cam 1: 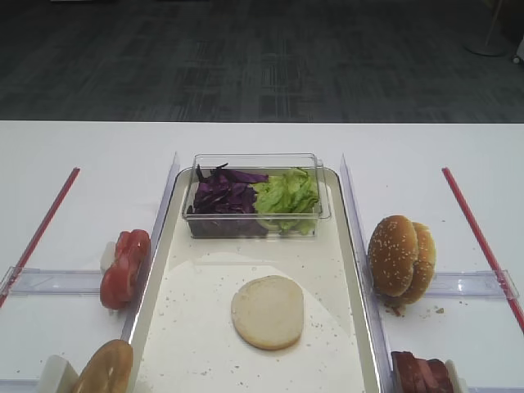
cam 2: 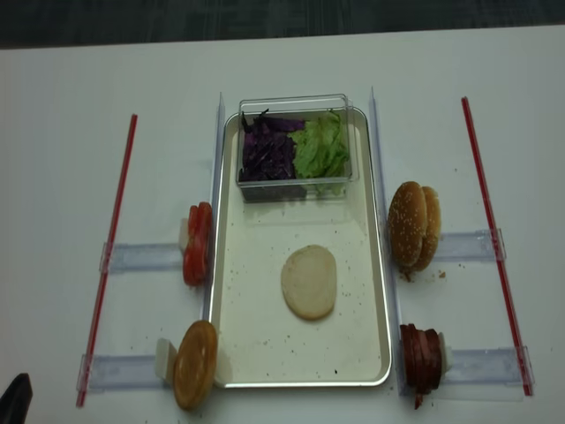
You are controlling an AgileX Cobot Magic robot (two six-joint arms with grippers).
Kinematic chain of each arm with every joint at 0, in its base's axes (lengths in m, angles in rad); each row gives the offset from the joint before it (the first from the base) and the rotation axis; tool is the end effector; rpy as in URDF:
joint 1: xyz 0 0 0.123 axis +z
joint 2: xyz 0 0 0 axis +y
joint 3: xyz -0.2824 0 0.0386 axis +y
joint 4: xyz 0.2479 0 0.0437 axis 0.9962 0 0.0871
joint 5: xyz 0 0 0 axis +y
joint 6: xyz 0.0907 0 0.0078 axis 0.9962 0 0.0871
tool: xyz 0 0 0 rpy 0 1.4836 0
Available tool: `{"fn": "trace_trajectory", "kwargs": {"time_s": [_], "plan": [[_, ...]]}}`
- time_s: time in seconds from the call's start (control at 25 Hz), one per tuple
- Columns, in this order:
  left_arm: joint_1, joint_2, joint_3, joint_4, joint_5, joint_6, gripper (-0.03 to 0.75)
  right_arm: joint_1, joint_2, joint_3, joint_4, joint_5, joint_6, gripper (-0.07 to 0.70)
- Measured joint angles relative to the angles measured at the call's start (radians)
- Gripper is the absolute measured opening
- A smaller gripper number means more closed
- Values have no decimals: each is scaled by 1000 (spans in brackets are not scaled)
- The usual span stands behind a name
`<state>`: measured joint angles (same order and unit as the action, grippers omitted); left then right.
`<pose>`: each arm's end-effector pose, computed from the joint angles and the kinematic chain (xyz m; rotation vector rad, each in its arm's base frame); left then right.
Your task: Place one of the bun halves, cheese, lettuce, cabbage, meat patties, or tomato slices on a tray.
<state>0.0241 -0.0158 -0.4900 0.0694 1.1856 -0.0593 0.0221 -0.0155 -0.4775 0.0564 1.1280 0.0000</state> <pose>-0.0121 0.0056 0.2647 -0.0989 2.1596 0.0643 -0.0078 0.0045 0.2656 -0.0281 2.1181 0.0815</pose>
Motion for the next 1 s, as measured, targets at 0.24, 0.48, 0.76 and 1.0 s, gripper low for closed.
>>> {"fn": "trace_trajectory", "kwargs": {"time_s": [0.24, 0.48, 0.76, 1.0], "plan": [[0, 0, 0, 0, 0, 0, 503, 0, 0, 0, 0, 0, 0, 427], [0, 0, 0, 0, 0, 1, 503, 0, 0, 0, 0, 0, 0, 427], [0, 0, 0, 0, 0, 2, 503, 0, 0, 0, 0, 0, 0, 427], [0, 0, 0, 0, 0, 2, 502, 0, 0, 0, 0, 0, 0, 427]]}}
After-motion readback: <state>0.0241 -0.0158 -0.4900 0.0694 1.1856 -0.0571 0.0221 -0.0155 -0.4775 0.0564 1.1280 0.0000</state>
